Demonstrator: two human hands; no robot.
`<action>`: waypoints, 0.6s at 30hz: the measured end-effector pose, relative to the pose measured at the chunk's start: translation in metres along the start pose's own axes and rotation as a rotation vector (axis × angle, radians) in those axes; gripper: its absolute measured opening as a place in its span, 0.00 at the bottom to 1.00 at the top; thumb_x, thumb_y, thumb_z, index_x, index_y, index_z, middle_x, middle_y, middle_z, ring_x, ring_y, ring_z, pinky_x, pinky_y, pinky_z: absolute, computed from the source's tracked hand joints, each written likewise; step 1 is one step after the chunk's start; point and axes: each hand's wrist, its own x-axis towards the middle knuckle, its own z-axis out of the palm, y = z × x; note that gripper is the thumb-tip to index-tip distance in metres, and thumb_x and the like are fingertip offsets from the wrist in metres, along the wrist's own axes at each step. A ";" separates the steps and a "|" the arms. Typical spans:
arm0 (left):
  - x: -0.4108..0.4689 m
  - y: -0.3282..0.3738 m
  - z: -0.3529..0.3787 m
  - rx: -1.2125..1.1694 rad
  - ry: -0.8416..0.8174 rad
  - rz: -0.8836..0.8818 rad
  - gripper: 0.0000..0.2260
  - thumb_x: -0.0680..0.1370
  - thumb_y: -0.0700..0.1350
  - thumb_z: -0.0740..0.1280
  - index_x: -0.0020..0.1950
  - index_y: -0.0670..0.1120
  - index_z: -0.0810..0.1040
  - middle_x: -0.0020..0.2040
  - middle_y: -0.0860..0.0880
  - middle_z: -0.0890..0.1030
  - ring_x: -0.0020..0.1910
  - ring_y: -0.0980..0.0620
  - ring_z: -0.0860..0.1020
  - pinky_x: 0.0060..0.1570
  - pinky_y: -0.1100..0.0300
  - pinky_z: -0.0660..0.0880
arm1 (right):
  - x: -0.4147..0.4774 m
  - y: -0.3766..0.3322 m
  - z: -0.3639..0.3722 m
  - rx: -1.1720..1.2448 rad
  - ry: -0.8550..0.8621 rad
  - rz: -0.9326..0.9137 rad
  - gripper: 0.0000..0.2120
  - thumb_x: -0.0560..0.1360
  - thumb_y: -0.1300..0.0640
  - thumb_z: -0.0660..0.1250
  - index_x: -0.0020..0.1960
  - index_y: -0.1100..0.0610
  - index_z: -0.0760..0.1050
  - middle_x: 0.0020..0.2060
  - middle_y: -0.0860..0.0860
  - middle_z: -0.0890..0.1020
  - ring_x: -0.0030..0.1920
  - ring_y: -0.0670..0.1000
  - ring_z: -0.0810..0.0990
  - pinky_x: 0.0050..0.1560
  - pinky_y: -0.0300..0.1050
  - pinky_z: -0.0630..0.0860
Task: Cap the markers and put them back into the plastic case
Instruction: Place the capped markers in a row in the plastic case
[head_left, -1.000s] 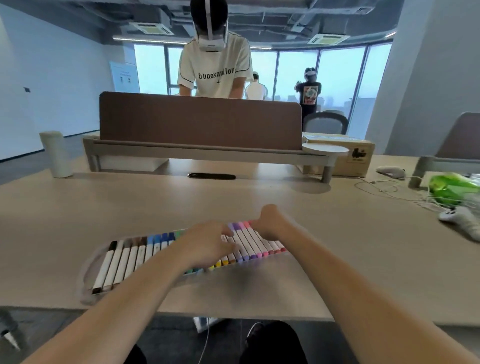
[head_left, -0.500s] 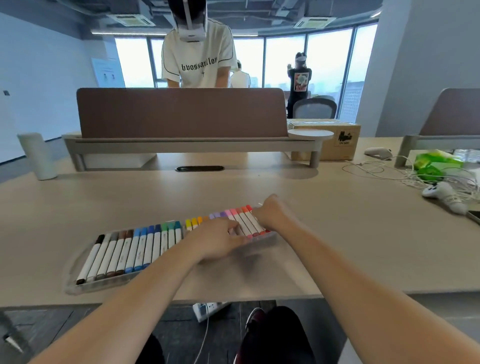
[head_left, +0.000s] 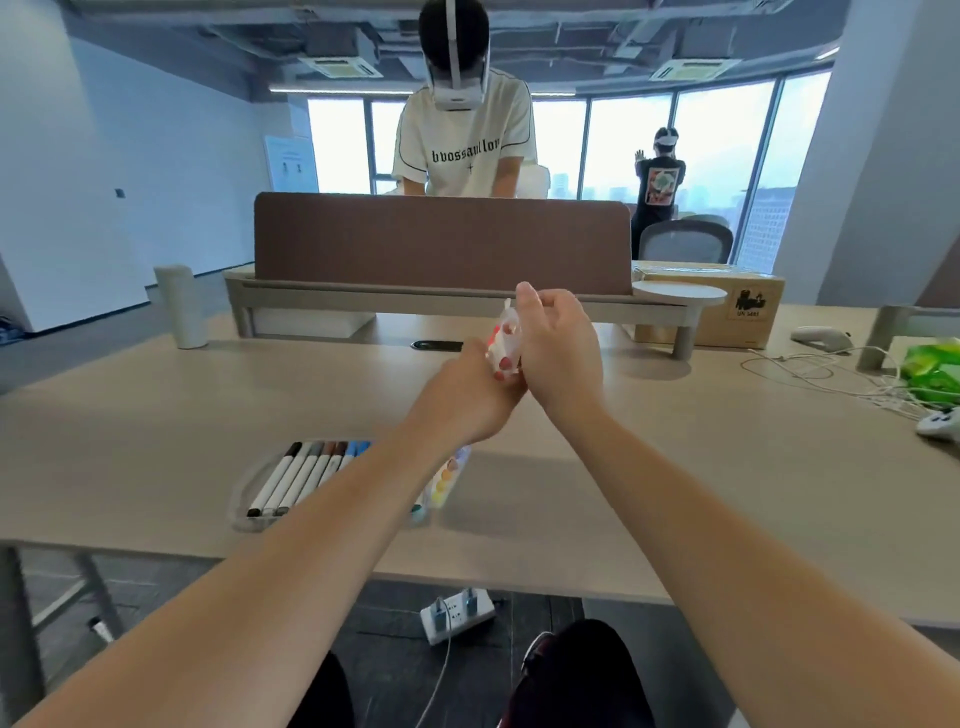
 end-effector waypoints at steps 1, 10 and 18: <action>-0.001 -0.005 -0.009 -0.051 0.007 -0.012 0.21 0.77 0.59 0.60 0.63 0.47 0.68 0.45 0.49 0.80 0.42 0.48 0.79 0.37 0.56 0.72 | -0.003 -0.004 0.008 0.035 -0.009 -0.013 0.16 0.80 0.41 0.57 0.50 0.52 0.75 0.37 0.43 0.80 0.37 0.40 0.79 0.40 0.41 0.73; -0.011 -0.080 -0.078 -0.351 0.258 -0.150 0.16 0.79 0.56 0.64 0.60 0.48 0.68 0.45 0.51 0.78 0.41 0.52 0.81 0.43 0.54 0.81 | -0.031 -0.035 0.094 0.000 -0.211 -0.210 0.14 0.81 0.44 0.55 0.56 0.49 0.76 0.44 0.42 0.80 0.45 0.42 0.79 0.43 0.40 0.75; -0.039 -0.140 -0.124 -0.322 0.330 -0.301 0.08 0.78 0.48 0.64 0.40 0.51 0.70 0.43 0.39 0.83 0.40 0.43 0.83 0.47 0.45 0.82 | -0.042 -0.015 0.153 -0.228 -0.455 -0.126 0.15 0.81 0.44 0.57 0.46 0.51 0.76 0.37 0.47 0.80 0.38 0.47 0.78 0.36 0.40 0.70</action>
